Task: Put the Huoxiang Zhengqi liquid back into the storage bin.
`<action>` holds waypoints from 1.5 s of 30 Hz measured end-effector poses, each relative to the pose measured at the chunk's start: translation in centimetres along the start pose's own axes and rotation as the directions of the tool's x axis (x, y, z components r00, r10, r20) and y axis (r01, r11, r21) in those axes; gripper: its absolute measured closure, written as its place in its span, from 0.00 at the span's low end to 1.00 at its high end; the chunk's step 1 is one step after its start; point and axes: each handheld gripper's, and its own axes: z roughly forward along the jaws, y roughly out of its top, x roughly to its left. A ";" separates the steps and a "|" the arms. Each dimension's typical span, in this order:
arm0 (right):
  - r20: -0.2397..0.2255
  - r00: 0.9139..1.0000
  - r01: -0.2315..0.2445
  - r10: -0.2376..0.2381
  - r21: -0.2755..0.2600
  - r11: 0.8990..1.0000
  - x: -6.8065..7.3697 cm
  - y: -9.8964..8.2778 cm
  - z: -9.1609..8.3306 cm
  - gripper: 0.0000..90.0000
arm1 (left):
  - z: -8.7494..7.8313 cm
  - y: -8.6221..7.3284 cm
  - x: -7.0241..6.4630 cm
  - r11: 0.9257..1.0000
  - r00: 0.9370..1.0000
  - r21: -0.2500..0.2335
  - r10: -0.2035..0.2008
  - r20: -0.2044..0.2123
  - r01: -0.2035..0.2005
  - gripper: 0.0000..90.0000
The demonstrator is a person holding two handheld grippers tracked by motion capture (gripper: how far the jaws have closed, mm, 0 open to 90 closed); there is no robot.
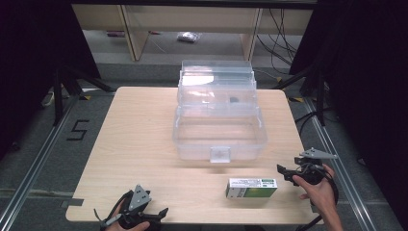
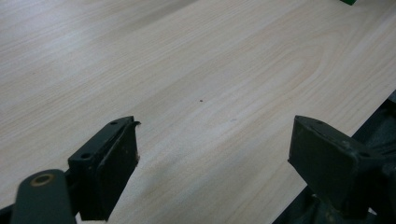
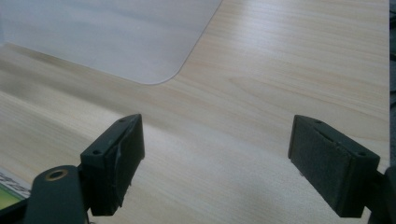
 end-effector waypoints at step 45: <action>-0.368 0.829 0.469 -0.421 0.047 0.882 10.3 4.0 -2.3 0.19 | 0.1 0.0 0.1 1.000 1.000 0.006 -0.008 -0.004 0.008 0.17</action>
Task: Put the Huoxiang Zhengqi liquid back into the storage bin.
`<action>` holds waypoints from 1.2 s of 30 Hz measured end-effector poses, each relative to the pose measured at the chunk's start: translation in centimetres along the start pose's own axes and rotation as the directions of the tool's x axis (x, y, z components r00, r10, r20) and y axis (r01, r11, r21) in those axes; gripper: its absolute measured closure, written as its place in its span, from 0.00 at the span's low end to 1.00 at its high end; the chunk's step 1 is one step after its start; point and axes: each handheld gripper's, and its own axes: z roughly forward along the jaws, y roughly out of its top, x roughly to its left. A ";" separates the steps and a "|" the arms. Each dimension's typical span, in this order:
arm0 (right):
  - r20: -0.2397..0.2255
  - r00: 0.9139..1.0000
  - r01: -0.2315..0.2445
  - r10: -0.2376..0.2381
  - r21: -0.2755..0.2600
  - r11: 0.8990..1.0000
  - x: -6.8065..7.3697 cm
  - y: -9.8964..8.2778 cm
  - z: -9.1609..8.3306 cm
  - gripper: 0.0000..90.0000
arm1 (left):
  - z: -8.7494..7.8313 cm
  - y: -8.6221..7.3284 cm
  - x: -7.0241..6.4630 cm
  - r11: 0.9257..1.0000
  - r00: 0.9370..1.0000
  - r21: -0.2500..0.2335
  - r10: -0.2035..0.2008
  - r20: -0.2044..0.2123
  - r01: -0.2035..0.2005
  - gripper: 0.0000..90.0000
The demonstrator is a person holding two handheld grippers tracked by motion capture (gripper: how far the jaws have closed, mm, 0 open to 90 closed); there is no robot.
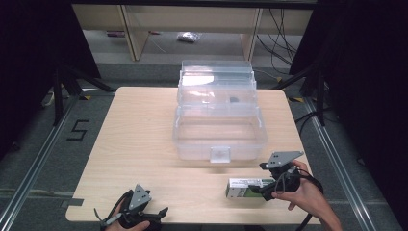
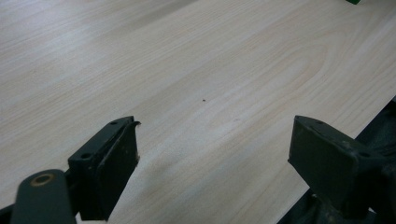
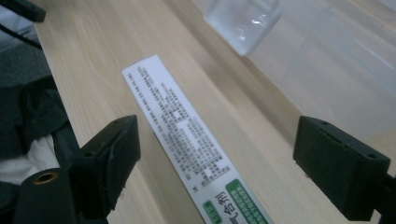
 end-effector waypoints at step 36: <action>-0.067 0.985 0.168 -0.157 0.227 0.959 0.7 1.7 3.1 0.29 | 0.1 0.0 0.0 1.000 1.000 -0.010 -0.017 -0.001 0.017 0.17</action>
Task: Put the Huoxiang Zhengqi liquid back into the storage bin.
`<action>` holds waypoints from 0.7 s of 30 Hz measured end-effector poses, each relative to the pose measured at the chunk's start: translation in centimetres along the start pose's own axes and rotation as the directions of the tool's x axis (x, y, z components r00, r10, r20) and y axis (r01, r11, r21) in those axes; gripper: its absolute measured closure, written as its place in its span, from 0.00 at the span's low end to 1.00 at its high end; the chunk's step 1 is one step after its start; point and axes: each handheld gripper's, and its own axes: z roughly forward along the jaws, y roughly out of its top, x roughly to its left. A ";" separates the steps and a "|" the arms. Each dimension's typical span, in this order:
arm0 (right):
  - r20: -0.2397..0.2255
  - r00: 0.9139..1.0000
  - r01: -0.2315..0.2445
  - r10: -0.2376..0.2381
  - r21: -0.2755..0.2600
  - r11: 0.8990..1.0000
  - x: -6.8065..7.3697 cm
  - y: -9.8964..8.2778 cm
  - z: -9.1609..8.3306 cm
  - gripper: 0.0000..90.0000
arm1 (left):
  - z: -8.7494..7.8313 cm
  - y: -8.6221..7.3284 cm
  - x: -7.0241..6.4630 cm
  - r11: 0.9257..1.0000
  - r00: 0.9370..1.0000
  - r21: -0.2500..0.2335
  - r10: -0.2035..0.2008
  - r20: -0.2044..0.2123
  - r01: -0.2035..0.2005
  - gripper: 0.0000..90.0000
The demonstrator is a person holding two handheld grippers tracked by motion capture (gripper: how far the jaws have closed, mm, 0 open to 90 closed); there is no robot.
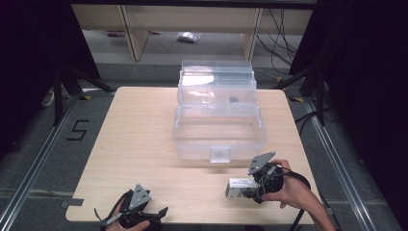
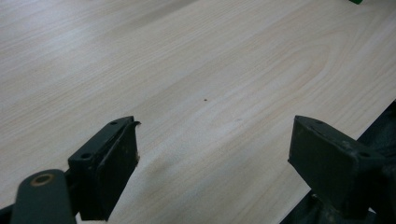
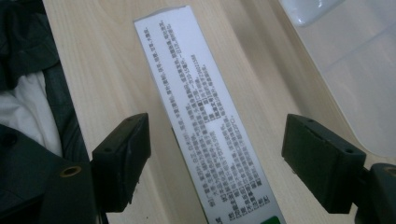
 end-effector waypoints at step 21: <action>-0.046 0.996 0.079 -0.073 0.162 0.984 -0.8 0.3 1.5 0.47 | 0.0 0.0 0.0 1.000 1.000 -0.002 -0.001 0.000 0.001 0.17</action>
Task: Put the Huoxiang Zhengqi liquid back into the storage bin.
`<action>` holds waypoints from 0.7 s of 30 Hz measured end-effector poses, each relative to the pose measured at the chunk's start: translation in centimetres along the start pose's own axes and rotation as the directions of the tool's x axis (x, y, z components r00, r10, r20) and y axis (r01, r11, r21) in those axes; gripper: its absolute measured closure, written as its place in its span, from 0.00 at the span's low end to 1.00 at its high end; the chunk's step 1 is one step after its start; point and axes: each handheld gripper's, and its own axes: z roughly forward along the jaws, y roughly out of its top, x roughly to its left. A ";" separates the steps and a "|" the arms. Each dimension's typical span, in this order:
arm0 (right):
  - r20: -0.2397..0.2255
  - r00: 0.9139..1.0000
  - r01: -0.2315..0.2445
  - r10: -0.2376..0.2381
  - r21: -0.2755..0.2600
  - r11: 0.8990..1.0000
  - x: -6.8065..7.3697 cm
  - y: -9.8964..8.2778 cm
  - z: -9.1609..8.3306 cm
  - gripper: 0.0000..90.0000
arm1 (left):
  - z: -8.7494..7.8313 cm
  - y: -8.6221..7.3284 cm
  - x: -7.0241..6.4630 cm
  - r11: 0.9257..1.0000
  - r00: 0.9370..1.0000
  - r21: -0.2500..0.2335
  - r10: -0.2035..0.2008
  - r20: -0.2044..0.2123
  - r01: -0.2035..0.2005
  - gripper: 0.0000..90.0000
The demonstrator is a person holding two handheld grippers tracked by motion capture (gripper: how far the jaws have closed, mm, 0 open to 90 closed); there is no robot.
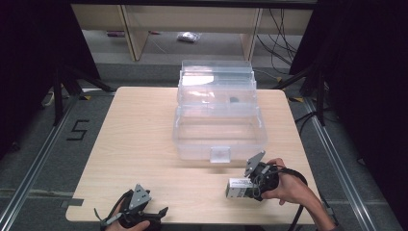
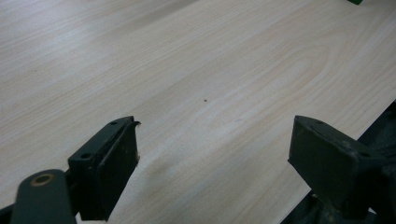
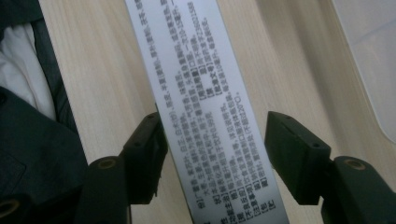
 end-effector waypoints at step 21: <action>-0.067 0.992 0.113 -0.106 0.116 0.987 -0.5 1.3 -0.5 0.72 | 0.0 0.0 0.0 1.000 1.000 -0.004 -0.001 -0.003 0.001 0.17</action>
